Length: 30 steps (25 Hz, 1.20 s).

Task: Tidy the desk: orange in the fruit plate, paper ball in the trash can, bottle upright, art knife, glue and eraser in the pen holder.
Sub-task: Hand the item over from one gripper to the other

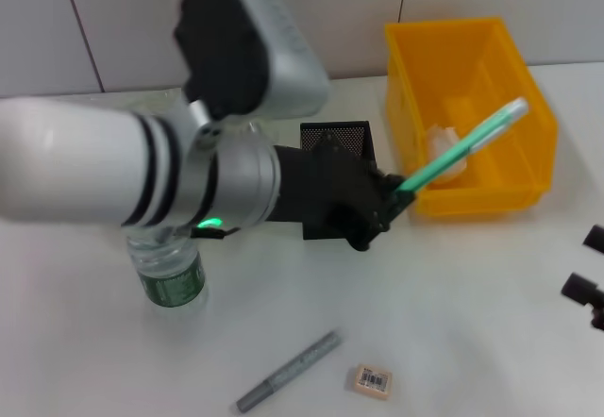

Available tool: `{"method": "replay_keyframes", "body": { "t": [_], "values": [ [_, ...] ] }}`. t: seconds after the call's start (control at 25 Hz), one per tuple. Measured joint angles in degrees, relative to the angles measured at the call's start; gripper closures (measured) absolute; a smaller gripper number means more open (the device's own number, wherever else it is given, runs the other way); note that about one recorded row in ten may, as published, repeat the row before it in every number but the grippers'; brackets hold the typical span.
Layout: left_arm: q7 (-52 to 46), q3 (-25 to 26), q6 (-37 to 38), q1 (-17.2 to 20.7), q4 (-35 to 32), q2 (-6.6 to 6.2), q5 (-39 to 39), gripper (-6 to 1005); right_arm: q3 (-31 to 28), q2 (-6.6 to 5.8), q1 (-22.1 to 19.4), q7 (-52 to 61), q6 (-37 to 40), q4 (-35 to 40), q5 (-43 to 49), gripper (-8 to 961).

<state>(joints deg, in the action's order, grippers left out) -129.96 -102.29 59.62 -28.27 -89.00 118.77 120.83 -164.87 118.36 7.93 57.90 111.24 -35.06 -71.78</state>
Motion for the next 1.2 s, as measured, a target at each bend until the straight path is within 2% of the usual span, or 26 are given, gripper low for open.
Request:
{"method": "replay_keyframes", "body": {
  "t": [0.16, 0.24, 0.44, 0.56, 0.88, 1.2],
  "values": [
    [15.0, 0.6, -1.5, 5.3, 2.7, -0.08, -13.6, 887, 0.0, -0.63, -0.4, 0.9, 2.9, 0.5, -3.4, 366],
    [20.5, 0.8, -0.7, 6.5, 4.8, -0.16, -18.2, 885, 0.0, -1.17, -0.3, 1.6, 5.2, 0.7, -4.1, 367],
    [34.8, 3.8, 7.0, 7.5, 13.5, -0.26, -30.2, 882, 0.3, -1.91, 0.7, 1.5, 10.2, 0.5, -3.8, 369],
    [42.7, 6.4, 12.9, 6.6, 20.6, -0.24, -36.5, 880, 0.5, -2.08, 1.2, 1.4, 12.8, 0.5, -3.7, 371],
    [52.4, 8.0, 20.4, 3.4, 30.9, -0.17, -40.0, 875, 5.1, -2.03, 3.5, 1.3, 13.6, 0.7, -3.6, 374],
    [56.2, 8.3, 22.2, 1.7, 35.6, -0.24, -40.6, 870, 9.8, -1.58, 6.7, 1.6, 13.6, 0.9, -3.6, 377]
  ]
}}
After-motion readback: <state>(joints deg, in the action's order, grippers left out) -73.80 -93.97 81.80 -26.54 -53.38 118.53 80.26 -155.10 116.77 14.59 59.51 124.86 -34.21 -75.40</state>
